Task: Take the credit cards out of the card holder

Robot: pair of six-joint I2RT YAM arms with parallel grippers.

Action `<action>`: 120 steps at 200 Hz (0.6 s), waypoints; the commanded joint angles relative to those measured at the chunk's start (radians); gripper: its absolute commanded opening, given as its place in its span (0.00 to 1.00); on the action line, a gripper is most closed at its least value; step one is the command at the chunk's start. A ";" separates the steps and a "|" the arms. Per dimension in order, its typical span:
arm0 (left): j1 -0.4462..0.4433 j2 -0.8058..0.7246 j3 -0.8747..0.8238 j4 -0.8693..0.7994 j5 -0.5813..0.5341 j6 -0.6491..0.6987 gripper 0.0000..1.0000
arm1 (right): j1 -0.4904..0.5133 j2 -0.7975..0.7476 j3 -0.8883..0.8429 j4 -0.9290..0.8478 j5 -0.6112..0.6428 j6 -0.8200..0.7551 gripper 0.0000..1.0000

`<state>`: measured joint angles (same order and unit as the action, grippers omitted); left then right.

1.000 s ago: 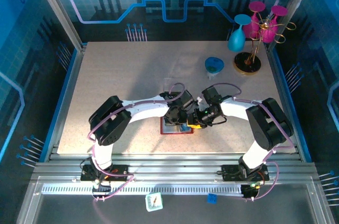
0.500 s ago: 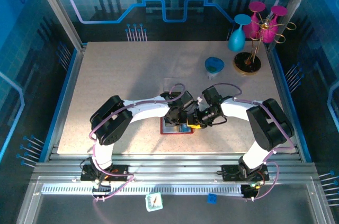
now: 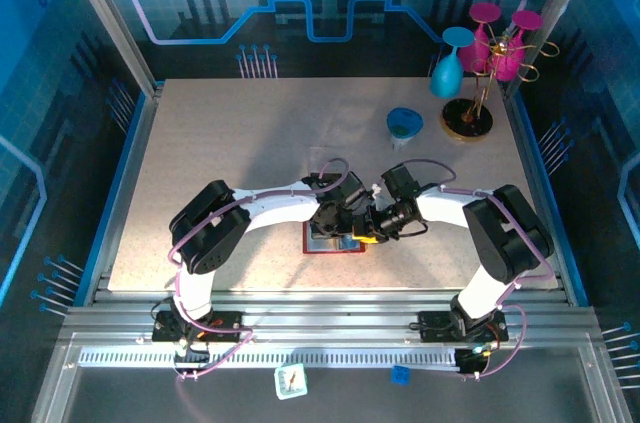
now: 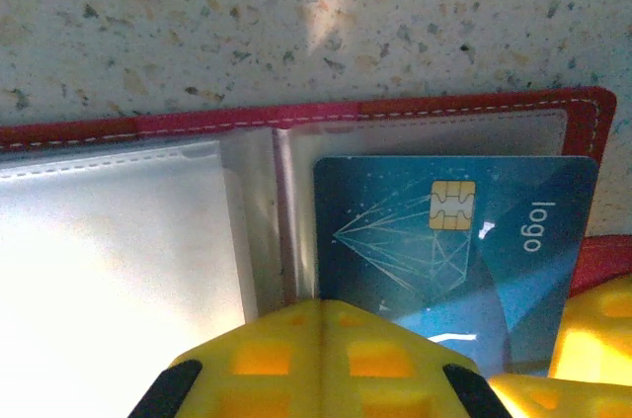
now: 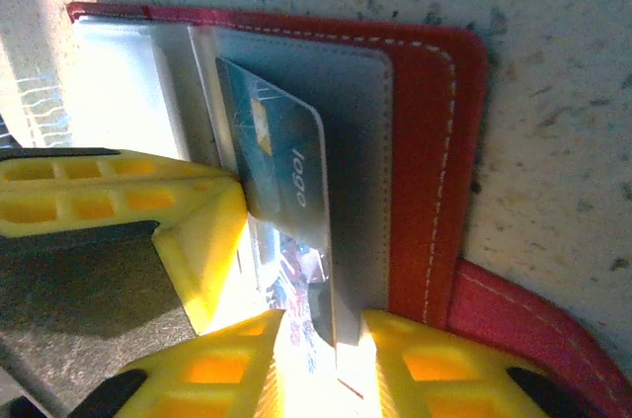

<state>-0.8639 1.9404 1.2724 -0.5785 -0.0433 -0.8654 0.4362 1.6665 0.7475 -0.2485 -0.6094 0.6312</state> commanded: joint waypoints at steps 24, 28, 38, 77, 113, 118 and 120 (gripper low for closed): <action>0.009 -0.005 -0.036 -0.015 0.019 -0.011 0.00 | -0.009 -0.018 -0.017 0.022 -0.022 0.030 0.17; 0.009 -0.008 -0.035 -0.014 0.019 -0.011 0.00 | -0.008 -0.023 -0.017 0.019 -0.022 0.030 0.16; 0.010 -0.018 -0.035 -0.014 0.016 -0.012 0.00 | -0.010 -0.031 -0.017 0.013 -0.019 0.030 0.14; 0.020 -0.110 -0.017 -0.014 -0.011 0.003 0.05 | -0.013 -0.060 -0.010 -0.001 -0.013 0.033 0.09; 0.046 -0.215 -0.020 -0.038 -0.039 0.024 0.09 | -0.014 -0.085 0.015 -0.036 -0.006 0.025 0.07; 0.052 -0.231 -0.027 -0.037 -0.042 0.026 0.09 | -0.013 -0.089 0.020 -0.042 -0.003 0.022 0.07; 0.055 -0.238 -0.030 -0.037 -0.043 0.026 0.09 | -0.013 -0.091 0.021 -0.043 -0.003 0.021 0.07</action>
<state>-0.8364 1.7981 1.2545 -0.5804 -0.0498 -0.8612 0.4313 1.6070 0.7414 -0.2405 -0.6136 0.6575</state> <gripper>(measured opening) 0.084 0.073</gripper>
